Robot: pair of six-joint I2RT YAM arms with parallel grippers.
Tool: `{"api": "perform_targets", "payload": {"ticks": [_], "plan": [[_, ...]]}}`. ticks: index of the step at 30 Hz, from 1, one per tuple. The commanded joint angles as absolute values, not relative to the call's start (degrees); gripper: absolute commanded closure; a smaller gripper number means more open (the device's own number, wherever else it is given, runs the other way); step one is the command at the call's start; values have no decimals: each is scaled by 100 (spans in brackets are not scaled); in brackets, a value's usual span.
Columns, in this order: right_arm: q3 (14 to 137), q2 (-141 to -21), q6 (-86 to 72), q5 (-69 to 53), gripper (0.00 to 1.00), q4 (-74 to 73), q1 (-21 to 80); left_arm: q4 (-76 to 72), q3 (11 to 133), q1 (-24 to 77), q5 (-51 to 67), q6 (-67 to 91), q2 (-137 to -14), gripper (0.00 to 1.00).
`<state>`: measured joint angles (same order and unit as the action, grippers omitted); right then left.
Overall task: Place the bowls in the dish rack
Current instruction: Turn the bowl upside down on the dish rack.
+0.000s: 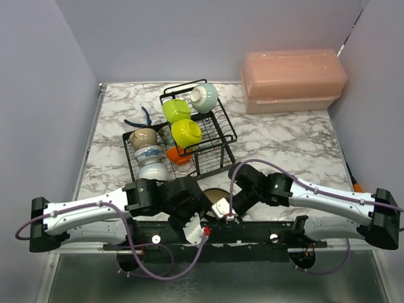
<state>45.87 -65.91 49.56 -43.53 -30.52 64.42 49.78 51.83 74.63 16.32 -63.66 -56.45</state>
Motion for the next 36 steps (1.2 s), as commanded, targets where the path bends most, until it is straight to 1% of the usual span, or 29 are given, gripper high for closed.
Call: {"api": "perform_targets", "payload": {"ticks": [1, 6, 9, 13, 17, 19, 23, 25, 27, 30, 33, 36], "plan": [[4789, -6470, 4505, -4158, 100, -3014, 6471, 4006, 5071, 7462, 711, -5530, -4885, 1], [4934, -6391, 3987, -4057, 100, -2828, 6469, 3395, 4859, 7462, -136, -4734, -4022, 1], [5119, -6311, 3618, -4115, 100, -2709, 6461, 2721, 4684, 7462, -887, -3829, -3542, 1], [5430, -6191, 2626, -4042, 99, -2334, 6398, 1698, 4455, 7461, -1946, -2793, -3041, 1], [6003, -6339, 1823, -4535, 100, -2353, 6026, 1211, 4525, 7462, -2721, -2357, -2930, 1], [6383, -6487, 1239, -4896, 100, -2377, 5671, 1192, 4661, 7462, -2989, -2220, -3001, 1], [7047, -6815, 705, -5700, 100, -2390, 5203, 1136, 4789, 7463, -3805, -1946, -3180, 1], [7289, -6897, 378, -6093, 99, -2184, 5003, 1140, 4764, 7462, -3970, -1848, -3227, 1], [7451, -6961, -127, -6518, 100, -1773, 4748, 1106, 4710, 7462, -4078, -1718, -3230, 1], [7470, -6987, -1324, -6906, 100, -561, 4216, 1055, 4631, 7462, -4397, -1363, -3187, 1], [7434, -7114, -2780, -7022, 100, 1152, 3659, 1033, 4511, 7462, -4815, -939, -3120, 1], [7662, -7401, -3563, -6795, 99, 2036, 3309, 1012, 4358, 7462, -4785, -687, -3043, 1]]}}
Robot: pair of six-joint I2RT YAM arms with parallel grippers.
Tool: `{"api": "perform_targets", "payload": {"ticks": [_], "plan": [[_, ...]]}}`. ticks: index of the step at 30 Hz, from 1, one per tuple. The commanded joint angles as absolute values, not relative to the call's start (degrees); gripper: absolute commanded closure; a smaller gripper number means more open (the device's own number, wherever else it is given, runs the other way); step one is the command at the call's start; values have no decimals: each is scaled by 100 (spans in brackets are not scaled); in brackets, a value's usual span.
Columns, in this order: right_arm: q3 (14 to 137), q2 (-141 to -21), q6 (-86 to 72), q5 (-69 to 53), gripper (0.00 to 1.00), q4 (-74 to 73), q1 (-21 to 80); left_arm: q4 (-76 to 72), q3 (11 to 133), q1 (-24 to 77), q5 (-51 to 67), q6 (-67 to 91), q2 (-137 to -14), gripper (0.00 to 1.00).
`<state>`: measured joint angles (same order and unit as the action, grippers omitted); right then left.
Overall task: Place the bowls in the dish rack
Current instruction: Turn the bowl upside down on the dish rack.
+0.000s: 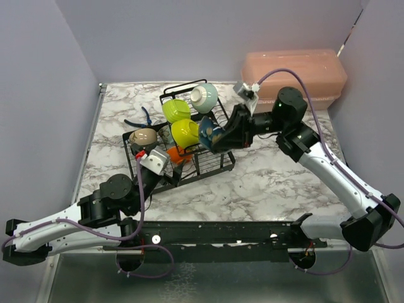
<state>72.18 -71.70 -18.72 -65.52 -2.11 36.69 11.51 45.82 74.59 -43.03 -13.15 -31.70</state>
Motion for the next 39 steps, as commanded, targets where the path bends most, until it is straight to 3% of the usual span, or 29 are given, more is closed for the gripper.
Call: {"api": "perform_targets", "payload": {"ticks": [1, 7, 17, 39], "plan": [[7762, -7536, -3775, -6668, 99, 2225, 3204, 1007, 4311, 7462, -4767, -611, -3034, 1], [8226, -8224, -4863, -5835, 99, 2681, 2718, 1006, 4079, 7461, -4651, -262, -3131, 1], [7635, -8952, -6427, -5284, 99, 4235, 2628, 924, 3849, 7462, -4358, -162, -3506, 1], [6695, -9777, -7049, -5239, 100, 4908, 2628, 381, 3786, 7462, -4251, -659, -3791, 1]]}}
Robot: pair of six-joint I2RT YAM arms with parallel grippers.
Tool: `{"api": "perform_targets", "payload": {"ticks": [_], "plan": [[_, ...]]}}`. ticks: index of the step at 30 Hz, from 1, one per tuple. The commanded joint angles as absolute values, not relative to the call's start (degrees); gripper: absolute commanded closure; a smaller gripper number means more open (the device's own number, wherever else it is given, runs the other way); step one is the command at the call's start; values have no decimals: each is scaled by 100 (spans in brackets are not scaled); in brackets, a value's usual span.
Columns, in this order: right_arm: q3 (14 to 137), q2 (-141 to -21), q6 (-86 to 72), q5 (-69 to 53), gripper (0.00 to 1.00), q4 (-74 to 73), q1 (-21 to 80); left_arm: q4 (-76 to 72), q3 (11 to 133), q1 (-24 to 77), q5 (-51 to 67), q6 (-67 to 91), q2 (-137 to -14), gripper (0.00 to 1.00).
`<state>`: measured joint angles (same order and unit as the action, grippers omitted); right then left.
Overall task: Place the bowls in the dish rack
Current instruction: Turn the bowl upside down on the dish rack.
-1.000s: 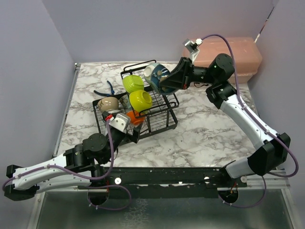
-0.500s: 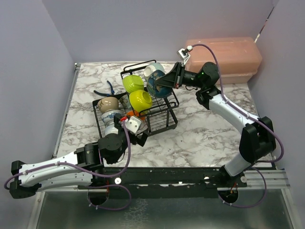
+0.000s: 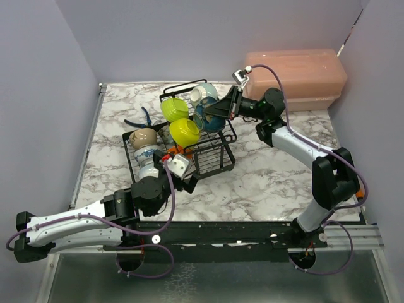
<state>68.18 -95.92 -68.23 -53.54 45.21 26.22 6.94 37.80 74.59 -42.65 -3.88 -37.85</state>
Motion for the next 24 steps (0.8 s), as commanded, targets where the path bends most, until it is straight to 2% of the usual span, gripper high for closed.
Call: {"api": "perform_targets", "payload": {"ticks": [1, 9, 15, 22, 24], "plan": [[6663, -9820, -7160, -5257, 100, 5024, 2628, 334, 3802, 7462, -4280, -727, -3796, 1], [6296, -9750, -7785, -5077, 99, 5435, 2628, -83, 4000, 7462, -4568, -1188, -4016, 1], [6293, -9361, -7463, -4731, 100, 4723, 2628, -383, 4062, 7462, -4744, -1380, -4181, 1], [5806, -9298, -7398, -4693, 99, 4791, 2628, -858, 4124, 7453, -5056, -1519, -4304, 1], [5710, -9286, -7311, -4667, 96, 4724, 2628, -953, 4213, 7453, -5059, -1501, -4378, 1]]}}
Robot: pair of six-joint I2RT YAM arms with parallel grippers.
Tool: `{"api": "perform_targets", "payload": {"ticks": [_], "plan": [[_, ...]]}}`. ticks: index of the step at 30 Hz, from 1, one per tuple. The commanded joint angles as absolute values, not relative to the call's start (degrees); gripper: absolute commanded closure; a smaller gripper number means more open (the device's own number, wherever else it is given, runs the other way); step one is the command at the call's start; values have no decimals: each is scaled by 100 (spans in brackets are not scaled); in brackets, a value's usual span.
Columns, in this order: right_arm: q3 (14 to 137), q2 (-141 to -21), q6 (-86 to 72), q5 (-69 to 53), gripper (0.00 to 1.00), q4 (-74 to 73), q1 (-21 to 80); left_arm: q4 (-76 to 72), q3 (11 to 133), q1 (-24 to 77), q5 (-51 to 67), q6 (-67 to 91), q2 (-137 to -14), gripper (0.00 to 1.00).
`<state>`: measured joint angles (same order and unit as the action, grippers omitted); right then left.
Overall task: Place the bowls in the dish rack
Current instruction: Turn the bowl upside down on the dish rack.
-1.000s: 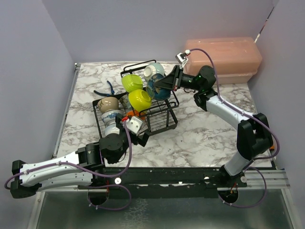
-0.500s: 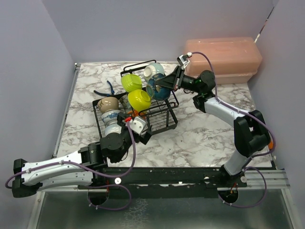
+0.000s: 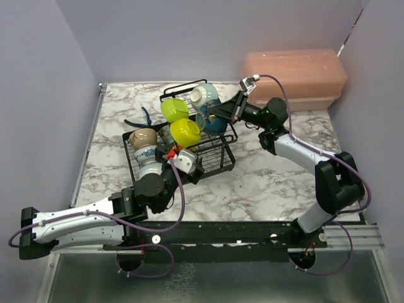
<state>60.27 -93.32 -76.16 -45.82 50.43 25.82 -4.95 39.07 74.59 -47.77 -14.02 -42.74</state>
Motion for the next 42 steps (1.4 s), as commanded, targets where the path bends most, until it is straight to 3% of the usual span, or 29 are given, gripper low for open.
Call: {"api": "perform_targets", "payload": {"ticks": [1, 5, 9, 15, 19, 32, 42], "plan": [[5695, -9276, -7250, -4652, 93, 4636, 2628, -972, 4281, 7453, -5061, -1480, -4428, 1], [5734, -9256, -6935, -4641, 78, 4278, 2628, -1000, 4540, 7452, -5077, -1415, -4710, 1], [5653, -9226, -6918, -4667, 72, 4260, 2621, -1081, 4849, 7444, -5261, -1345, -5037, 1], [5505, -8950, -6598, -4448, 53, 3891, 2621, -1217, 5416, 7277, -5708, -1031, -5672, 6], [5630, -8650, -6036, -4254, 52, 3224, 2619, -912, 5882, 6917, -5686, -495, -6065, 14], [5619, -8060, -5752, -4175, 49, 2466, 2620, -511, 6565, 5645, -4452, 246, -6671, 19], [5528, -8069, -6633, -4433, 69, 3182, 2619, -206, 6864, 5031, -3631, 454, -7216, 31]]}}
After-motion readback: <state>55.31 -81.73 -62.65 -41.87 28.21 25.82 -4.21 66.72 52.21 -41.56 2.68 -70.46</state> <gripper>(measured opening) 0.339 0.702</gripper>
